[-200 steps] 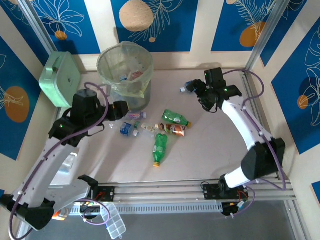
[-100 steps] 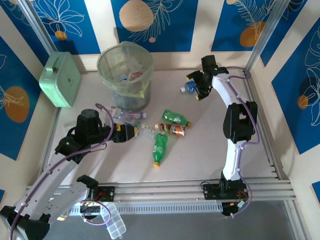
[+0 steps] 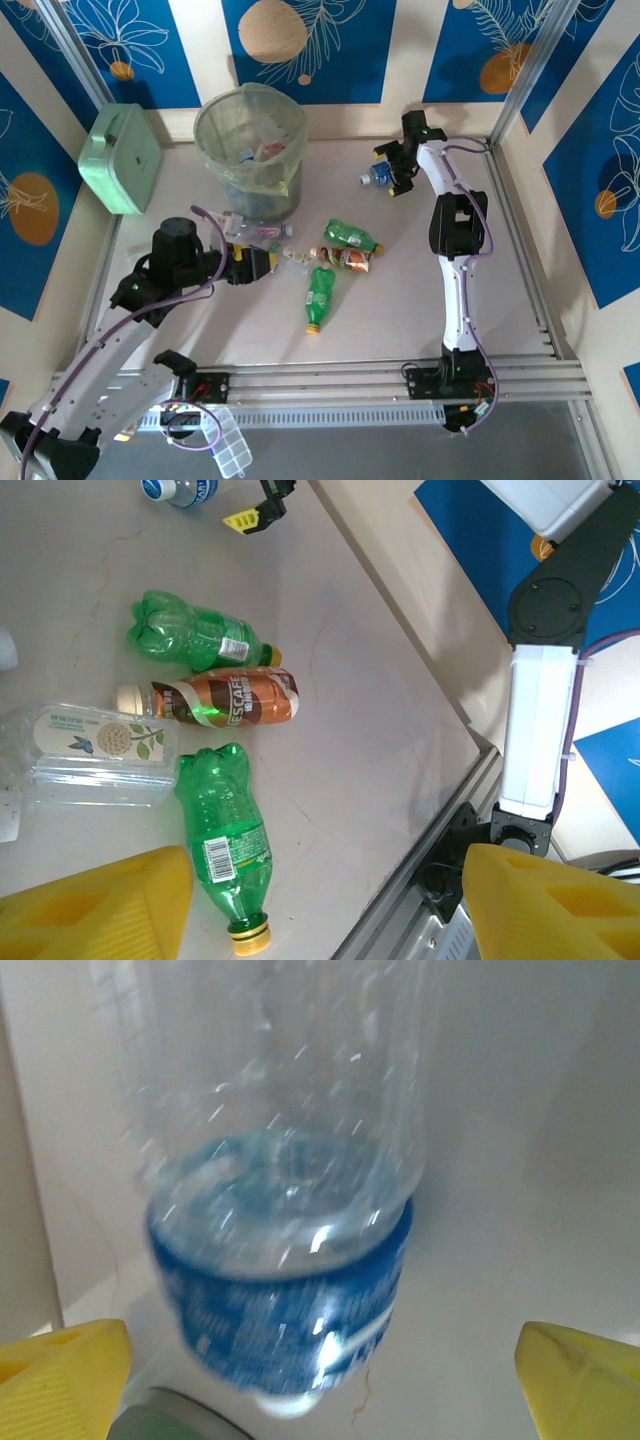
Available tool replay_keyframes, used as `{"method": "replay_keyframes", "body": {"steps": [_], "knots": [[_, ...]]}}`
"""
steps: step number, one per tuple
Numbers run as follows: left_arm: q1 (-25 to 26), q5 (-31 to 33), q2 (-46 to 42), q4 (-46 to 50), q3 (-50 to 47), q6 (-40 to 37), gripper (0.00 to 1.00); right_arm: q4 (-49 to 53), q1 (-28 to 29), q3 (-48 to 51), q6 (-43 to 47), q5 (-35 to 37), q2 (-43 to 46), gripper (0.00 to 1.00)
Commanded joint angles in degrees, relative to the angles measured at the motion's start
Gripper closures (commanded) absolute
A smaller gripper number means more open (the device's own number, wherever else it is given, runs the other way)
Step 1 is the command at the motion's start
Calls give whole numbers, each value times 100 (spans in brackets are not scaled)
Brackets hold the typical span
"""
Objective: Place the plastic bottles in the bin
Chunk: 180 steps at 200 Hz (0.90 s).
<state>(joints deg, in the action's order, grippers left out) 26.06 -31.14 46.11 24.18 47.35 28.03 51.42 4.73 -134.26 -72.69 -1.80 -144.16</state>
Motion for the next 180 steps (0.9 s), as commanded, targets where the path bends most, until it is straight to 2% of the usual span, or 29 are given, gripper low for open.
{"method": "replay_keyframes", "body": {"steps": [1, 28, 53, 72, 96, 132, 180], "knots": [[30, -236, 73, -192, -127, -140, 28, 352, -70, -360, -121, -231, -299, 2], [30, -261, 94, -201, -156, -138, 29, 412, -51, -426, -80, -50, -402, 9], [30, -248, 130, -178, -82, -163, 29, 508, -40, -362, -10, 72, -421, 23], [30, -221, 168, -117, -12, -208, 29, 546, -56, -245, 32, 63, -391, 31], [30, -183, 171, -46, 28, -243, 29, 456, -98, 104, 116, -12, -189, 35], [30, -108, 135, 47, 90, -219, 29, -155, -104, 1394, 279, 16, 763, 36], [48, 30, 58, -7, 101, -8, 27, -1210, -36, 3398, 690, 49, 2685, 37]]}}
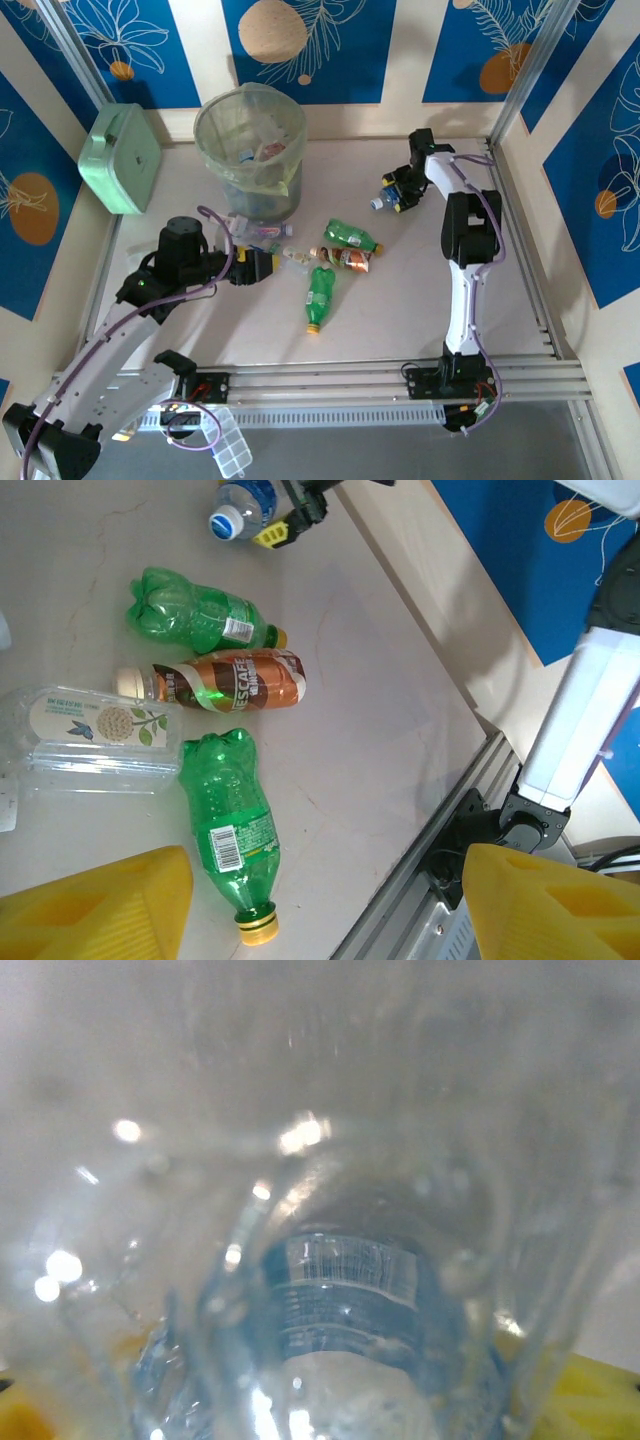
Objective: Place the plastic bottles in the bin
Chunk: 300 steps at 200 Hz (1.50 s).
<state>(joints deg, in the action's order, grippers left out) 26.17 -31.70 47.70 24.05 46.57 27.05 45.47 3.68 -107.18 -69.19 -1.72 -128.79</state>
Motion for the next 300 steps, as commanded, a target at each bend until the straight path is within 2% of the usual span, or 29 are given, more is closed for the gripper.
{"method": "replay_keyframes", "body": {"steps": [1, 42, 67, 107, 130, 151, 176, 186, 204, 258, 300], "knots": [[37, 90, -102, 0, 183, 95, 27, -639, 79, 729, 360, 57, 1200, 37], [67, 318, -147, -98, 261, 429, 22, -1343, 633, 2022, 1330, 344, 2866, 38], [81, 444, -147, -185, 404, 529, 20, -1928, 1166, 2838, 2318, 348, 3906, 38], [81, 267, 60, -291, 886, 512, 18, -3094, 2060, 4250, 3723, -59, 5486, 38], [89, 161, 217, -500, 1104, 488, 10, -3396, 2632, 4811, 4333, -112, 6149, 38], [170, 60, 532, -481, 1475, 257, 8, -3605, 3028, 5144, 4809, -448, 6643, 38], [347, -34, 1047, -260, 2083, -121, 5, -3651, 3283, 5284, 5100, -961, 6965, 37], [416, -151, 1207, -373, 2221, -190, 1, -3638, 3337, 5315, 5169, -1183, 7013, 37], [480, -544, 1426, -785, 2329, -235, 0, -3642, 3397, 5353, 5213, -1557, 7088, 36], [642, -2186, 2008, -2967, 2063, 462, 0, -3662, 3560, 5365, 5130, -2158, 7236, 35], [752, -2437, 2477, -3318, 2109, 663, 5, -3656, 3622, 5304, 5028, -2411, 7232, 35]]}}
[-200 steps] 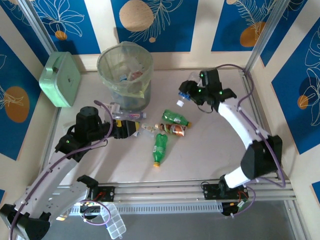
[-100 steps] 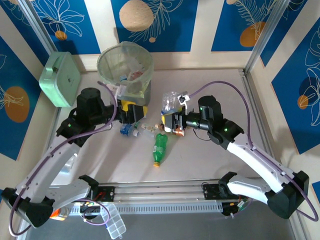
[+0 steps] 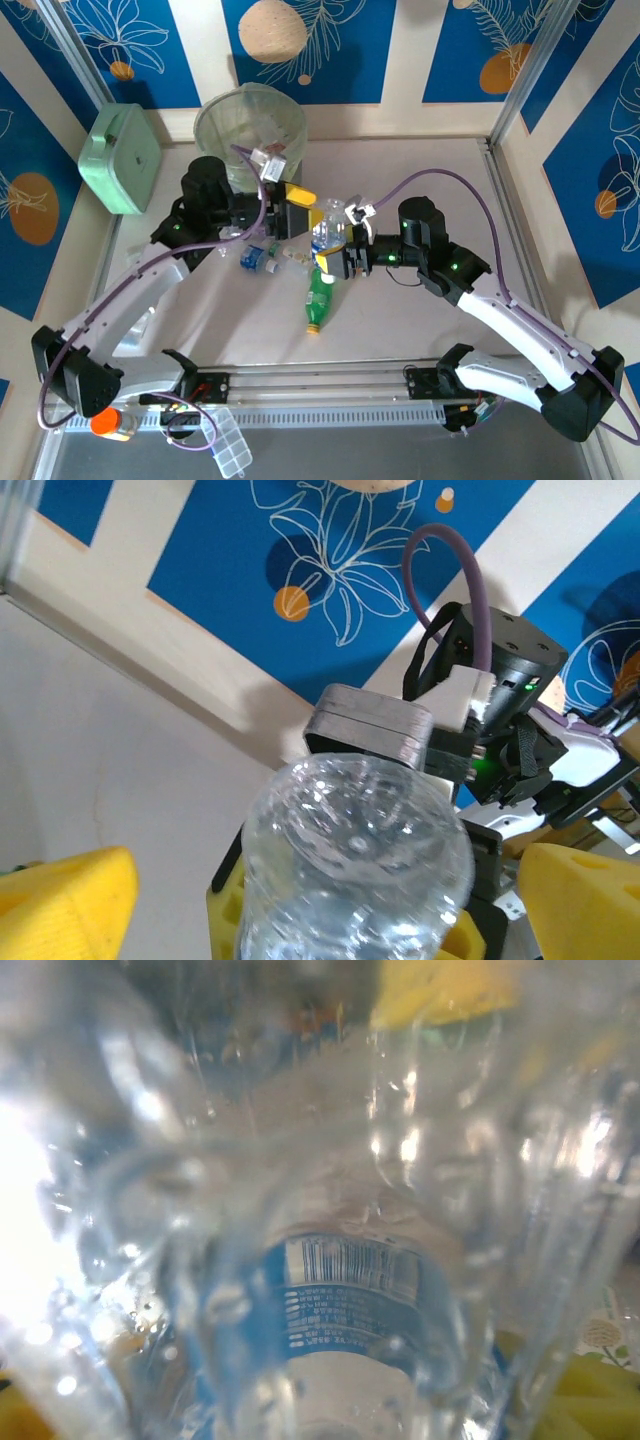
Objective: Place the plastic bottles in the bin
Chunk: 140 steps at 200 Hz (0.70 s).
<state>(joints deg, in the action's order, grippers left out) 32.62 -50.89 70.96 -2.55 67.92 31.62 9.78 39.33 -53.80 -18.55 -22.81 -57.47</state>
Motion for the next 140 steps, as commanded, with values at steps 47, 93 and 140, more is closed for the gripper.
{"method": "replay_keyframes", "body": {"steps": [47, 93, 140], "knots": [[382, -803, 296, -322, 121, -244, 18, -18, 44, -36, -80, -222, 157, 35], [441, -745, 424, 479, 468, -855, 37, 35, 18, -87, -143, -245, 32, 35], [455, -851, 507, 327, 635, -708, 50, 92, 4, -115, -81, -222, 20, 30]]}}
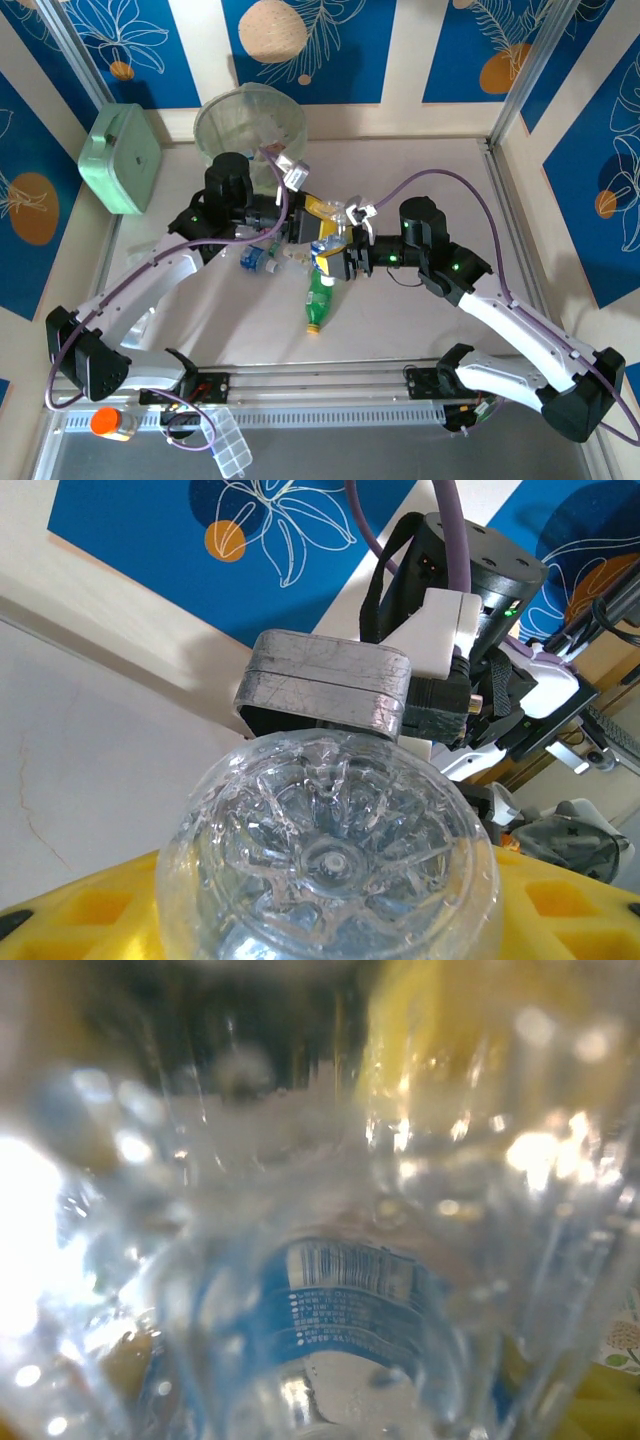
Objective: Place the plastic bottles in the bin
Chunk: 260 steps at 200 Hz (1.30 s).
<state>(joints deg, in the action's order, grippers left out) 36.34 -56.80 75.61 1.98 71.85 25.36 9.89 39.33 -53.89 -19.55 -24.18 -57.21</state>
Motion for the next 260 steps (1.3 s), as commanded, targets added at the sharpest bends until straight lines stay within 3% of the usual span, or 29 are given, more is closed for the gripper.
{"method": "replay_keyframes", "body": {"steps": [1, 31, 64, 87, 129, 151, 175, 210, 235, 260], "knots": [[84, -257, 41, -131, 241, -79, 50, 87, 4, -105, 20, -76, -3, 29], [62, 34, 33, -87, 286, -120, 54, 164, 3, -42, -13, 368, 187, 0], [-163, 576, -58, -324, 328, 83, 61, 223, -4, 67, -102, 1062, 689, 1], [-573, 1190, -23, 117, 710, 127, 65, 414, -55, -35, -85, 1368, 1059, 1], [-1464, 2639, 84, 825, 1537, 268, 66, 1006, -308, -354, -63, 1954, 1441, 1], [-1711, 3807, 267, 1493, 2195, 174, 67, 1447, -548, -561, -157, 2161, 1380, 1], [-1854, 5376, 790, 2672, 3341, 82, 69, 1572, -720, -506, -250, 2192, 1392, 1], [-1984, 6715, 1977, 4072, 5182, 188, 72, 1437, -746, -285, -401, 2023, 1415, 0], [-2004, 7229, 2888, 4974, 6396, 399, 76, 1467, -750, -245, -418, 2056, 1397, 0], [-2108, 7329, 3209, 5076, 6490, 662, 75, 1485, -745, -221, -418, 2074, 1397, 0]]}}
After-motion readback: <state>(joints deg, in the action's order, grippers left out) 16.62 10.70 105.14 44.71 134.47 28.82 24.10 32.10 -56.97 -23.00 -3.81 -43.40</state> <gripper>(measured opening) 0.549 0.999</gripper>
